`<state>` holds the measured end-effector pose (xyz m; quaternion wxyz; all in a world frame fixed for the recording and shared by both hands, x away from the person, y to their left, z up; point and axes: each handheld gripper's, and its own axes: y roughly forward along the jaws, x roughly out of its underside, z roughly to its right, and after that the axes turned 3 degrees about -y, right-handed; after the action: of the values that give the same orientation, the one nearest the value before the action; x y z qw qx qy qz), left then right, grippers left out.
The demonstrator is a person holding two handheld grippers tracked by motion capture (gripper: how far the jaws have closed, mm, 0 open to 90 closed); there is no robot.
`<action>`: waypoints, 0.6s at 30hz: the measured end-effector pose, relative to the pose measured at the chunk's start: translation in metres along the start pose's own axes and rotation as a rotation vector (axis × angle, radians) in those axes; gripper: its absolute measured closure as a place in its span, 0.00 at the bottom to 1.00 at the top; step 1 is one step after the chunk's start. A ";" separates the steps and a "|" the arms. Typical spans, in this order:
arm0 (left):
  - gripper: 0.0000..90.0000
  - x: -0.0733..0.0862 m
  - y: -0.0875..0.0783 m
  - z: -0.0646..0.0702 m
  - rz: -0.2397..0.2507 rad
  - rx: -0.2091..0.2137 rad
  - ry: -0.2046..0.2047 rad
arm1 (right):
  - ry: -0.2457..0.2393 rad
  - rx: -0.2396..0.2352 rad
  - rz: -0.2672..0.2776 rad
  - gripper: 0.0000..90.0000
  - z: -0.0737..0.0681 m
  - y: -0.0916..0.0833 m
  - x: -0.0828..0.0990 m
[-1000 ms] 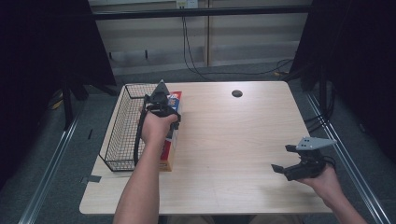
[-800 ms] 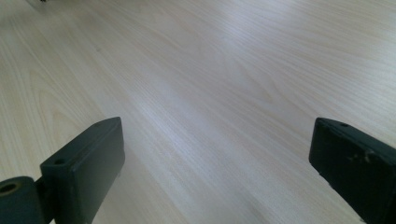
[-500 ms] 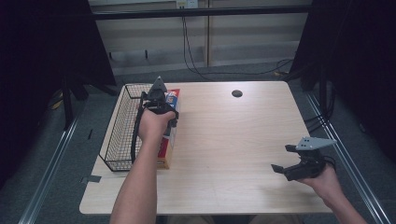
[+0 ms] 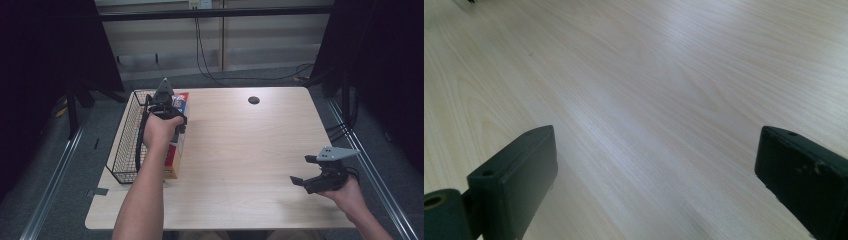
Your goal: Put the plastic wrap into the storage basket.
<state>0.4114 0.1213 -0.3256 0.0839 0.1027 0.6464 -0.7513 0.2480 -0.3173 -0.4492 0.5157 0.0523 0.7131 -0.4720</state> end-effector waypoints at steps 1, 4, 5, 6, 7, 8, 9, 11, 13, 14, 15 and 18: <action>0.48 0.000 0.000 0.000 0.003 -0.001 -0.001 | 0.002 0.001 -0.002 0.04 0.000 0.000 0.000; 0.48 -0.001 -0.002 -0.002 0.004 -0.003 -0.005 | 0.003 -0.002 0.000 0.04 0.000 0.000 0.000; 0.48 -0.001 -0.003 -0.002 0.003 -0.004 -0.002 | 0.005 -0.002 0.001 0.04 0.000 0.000 0.000; 0.48 -0.001 -0.003 -0.003 0.002 -0.005 0.001 | 0.006 -0.001 0.003 0.04 0.000 0.000 0.000; 0.48 -0.001 -0.004 -0.003 0.005 -0.006 -0.004 | 0.006 -0.002 0.004 0.04 0.000 0.000 0.000; 0.48 -0.001 -0.004 -0.004 0.007 -0.004 -0.006 | 0.005 -0.002 0.003 0.04 0.000 0.000 0.000; 0.48 -0.001 -0.005 -0.005 0.008 -0.003 -0.005 | 0.004 -0.007 0.007 0.04 0.000 0.001 0.000; 0.48 -0.002 -0.006 -0.006 0.008 -0.005 -0.008 | 0.005 -0.006 0.005 0.04 0.000 0.001 0.000; 0.48 -0.002 -0.007 -0.008 0.009 -0.005 -0.013 | 0.004 -0.008 0.006 0.04 0.000 0.001 0.000; 0.48 -0.002 -0.008 -0.009 0.010 -0.010 -0.003 | 0.003 -0.008 0.004 0.04 0.000 0.001 0.000; 0.48 -0.002 -0.008 -0.009 0.014 -0.009 -0.017 | 0.005 -0.007 0.003 0.04 0.000 0.001 0.000; 0.48 -0.002 -0.009 -0.012 0.015 -0.009 -0.021 | 0.005 -0.008 0.002 0.04 0.000 0.002 0.000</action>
<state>0.4120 0.1349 -0.3180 0.0968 0.0995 0.6479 -0.7489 0.2489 -0.3166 -0.4503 0.5146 0.0521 0.7162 -0.4686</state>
